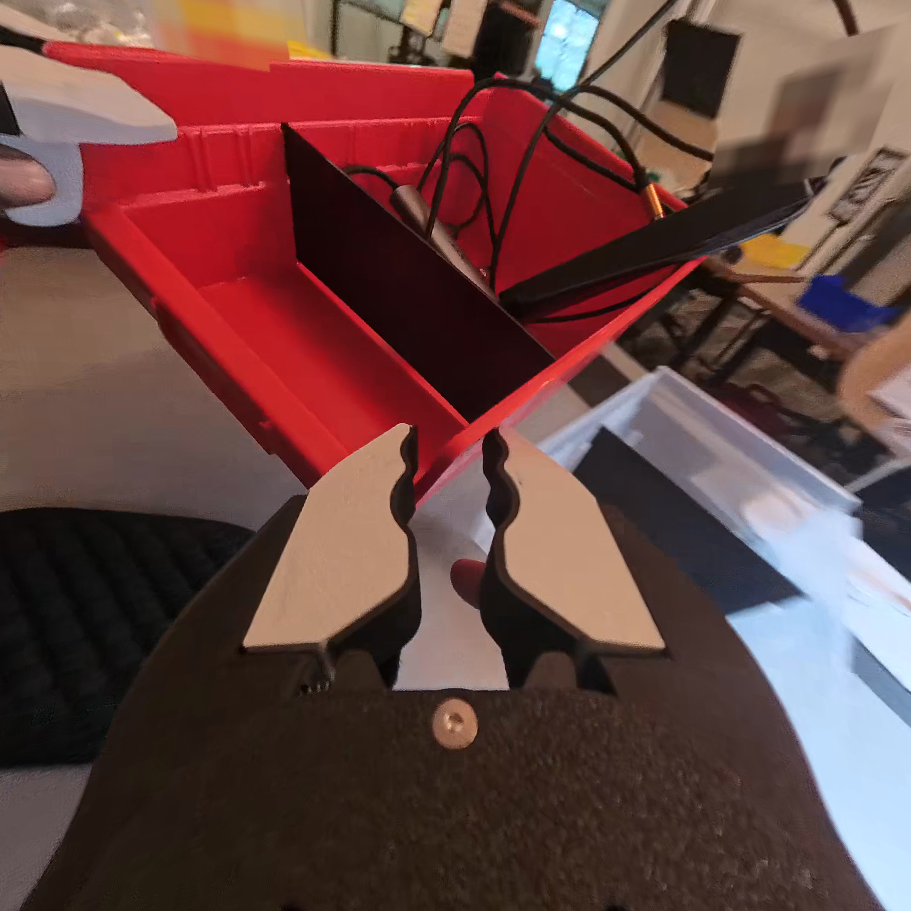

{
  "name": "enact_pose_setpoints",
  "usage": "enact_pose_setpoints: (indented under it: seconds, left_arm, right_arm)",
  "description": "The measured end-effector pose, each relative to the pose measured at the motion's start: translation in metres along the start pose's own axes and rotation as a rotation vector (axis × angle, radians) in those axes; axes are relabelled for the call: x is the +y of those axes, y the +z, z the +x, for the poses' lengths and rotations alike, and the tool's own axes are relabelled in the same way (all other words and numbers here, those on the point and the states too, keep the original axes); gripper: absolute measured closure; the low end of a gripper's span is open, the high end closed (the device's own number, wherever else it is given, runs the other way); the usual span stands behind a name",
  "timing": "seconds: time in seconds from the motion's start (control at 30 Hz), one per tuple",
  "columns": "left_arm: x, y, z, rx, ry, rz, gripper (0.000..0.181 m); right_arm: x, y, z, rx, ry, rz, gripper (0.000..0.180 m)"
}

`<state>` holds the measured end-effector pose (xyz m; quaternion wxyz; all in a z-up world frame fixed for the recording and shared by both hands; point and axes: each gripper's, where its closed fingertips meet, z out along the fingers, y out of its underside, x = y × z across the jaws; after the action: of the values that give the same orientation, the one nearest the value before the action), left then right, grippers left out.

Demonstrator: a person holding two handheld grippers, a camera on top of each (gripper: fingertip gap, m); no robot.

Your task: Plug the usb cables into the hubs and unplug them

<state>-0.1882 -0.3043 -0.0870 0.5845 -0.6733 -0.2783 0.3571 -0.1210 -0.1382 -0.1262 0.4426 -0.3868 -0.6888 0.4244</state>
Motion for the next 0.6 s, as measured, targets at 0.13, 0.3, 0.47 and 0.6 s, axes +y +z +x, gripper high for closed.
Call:
enact_pose_setpoints:
  seconds: [0.13, 0.3, 0.47, 0.6]
  left_arm:
    - [0.042, 0.017, -0.038, -0.016, -0.069, -0.035, 0.174]
    - [0.095, 0.048, -0.035, 0.021, -0.113, -0.073, 0.174]
    - [0.112, 0.072, -0.008, 0.082, -0.163, -0.106, 0.172]
    - [0.098, 0.071, 0.009, 0.235, -0.117, -0.094, 0.163]
  right_arm:
    - [0.033, 0.062, -0.026, -0.085, 0.062, -0.066, 0.154]
    - [0.076, 0.082, -0.025, -0.045, 0.062, -0.116, 0.154]
    - [0.094, 0.053, -0.02, -0.108, 0.018, -0.169, 0.14]
    - [0.096, 0.011, 0.01, -0.179, -0.093, -0.224, 0.119]
